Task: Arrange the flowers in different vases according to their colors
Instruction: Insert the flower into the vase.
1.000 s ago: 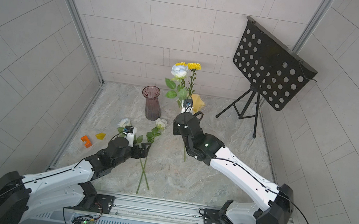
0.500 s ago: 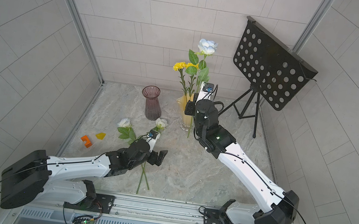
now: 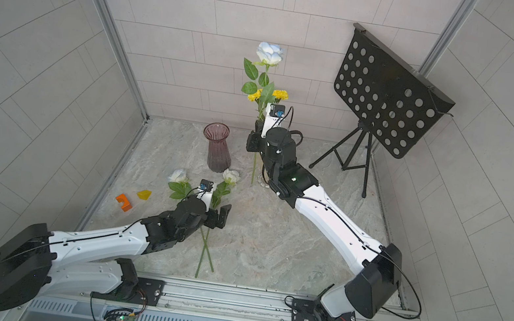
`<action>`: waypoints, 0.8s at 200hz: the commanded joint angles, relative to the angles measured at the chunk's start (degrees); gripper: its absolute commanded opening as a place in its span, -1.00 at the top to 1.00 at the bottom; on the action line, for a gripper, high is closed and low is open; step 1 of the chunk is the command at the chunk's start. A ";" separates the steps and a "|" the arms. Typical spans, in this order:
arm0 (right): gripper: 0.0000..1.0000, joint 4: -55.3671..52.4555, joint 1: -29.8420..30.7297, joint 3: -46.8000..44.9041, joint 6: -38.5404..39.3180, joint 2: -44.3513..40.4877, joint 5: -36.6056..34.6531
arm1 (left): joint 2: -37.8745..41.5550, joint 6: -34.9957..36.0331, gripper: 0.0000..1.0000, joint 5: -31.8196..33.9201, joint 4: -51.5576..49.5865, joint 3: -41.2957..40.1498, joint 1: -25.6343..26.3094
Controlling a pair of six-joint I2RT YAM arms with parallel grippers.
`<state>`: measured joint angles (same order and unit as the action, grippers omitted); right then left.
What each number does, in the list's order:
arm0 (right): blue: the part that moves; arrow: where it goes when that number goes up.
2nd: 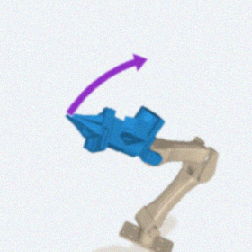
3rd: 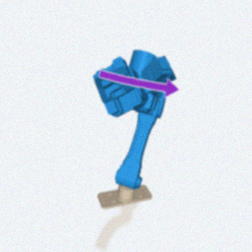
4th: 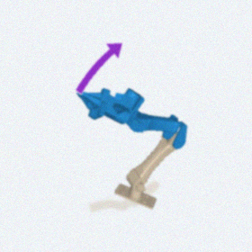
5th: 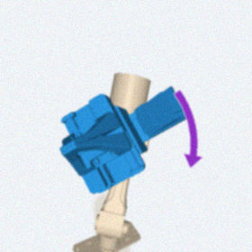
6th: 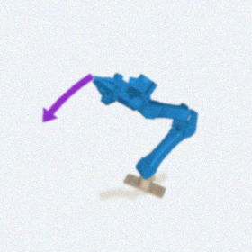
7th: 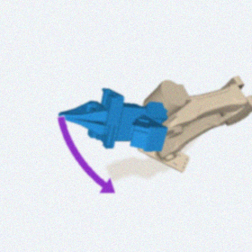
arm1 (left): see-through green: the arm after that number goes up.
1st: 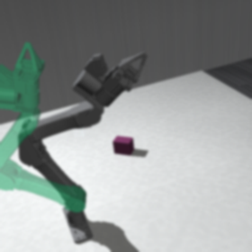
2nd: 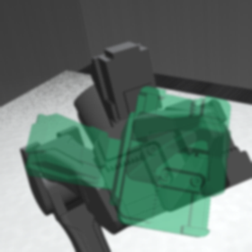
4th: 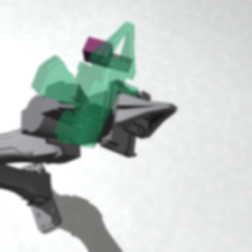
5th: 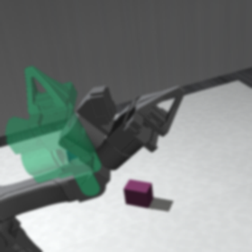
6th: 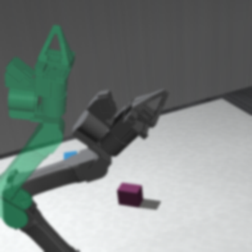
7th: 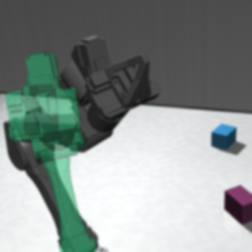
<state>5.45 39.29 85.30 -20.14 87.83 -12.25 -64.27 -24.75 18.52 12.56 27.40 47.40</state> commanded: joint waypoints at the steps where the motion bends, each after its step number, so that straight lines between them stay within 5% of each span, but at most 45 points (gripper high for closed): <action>1: 1.00 6.19 0.54 4.63 3.42 4.82 4.39 | 3.43 -5.29 -1.00 0.85 -1.80 -2.50 -4.93; 60: 1.00 9.62 0.55 28.42 9.12 25.36 8.10 | 13.42 -12.37 -1.00 10.16 -4.79 -8.06 -12.18; 114: 1.00 0.19 0.71 58.26 10.61 43.62 11.49 | 15.20 -12.46 -1.00 10.17 -3.46 -9.32 -13.20; 160: 1.00 6.89 0.70 62.28 12.43 51.70 9.19 | 14.26 -12.69 -1.00 10.04 -2.98 -9.39 -13.30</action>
<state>8.73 39.75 146.41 -9.30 136.16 -2.20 -49.82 -36.97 27.55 9.37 18.63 34.48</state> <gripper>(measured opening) 0.091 0.999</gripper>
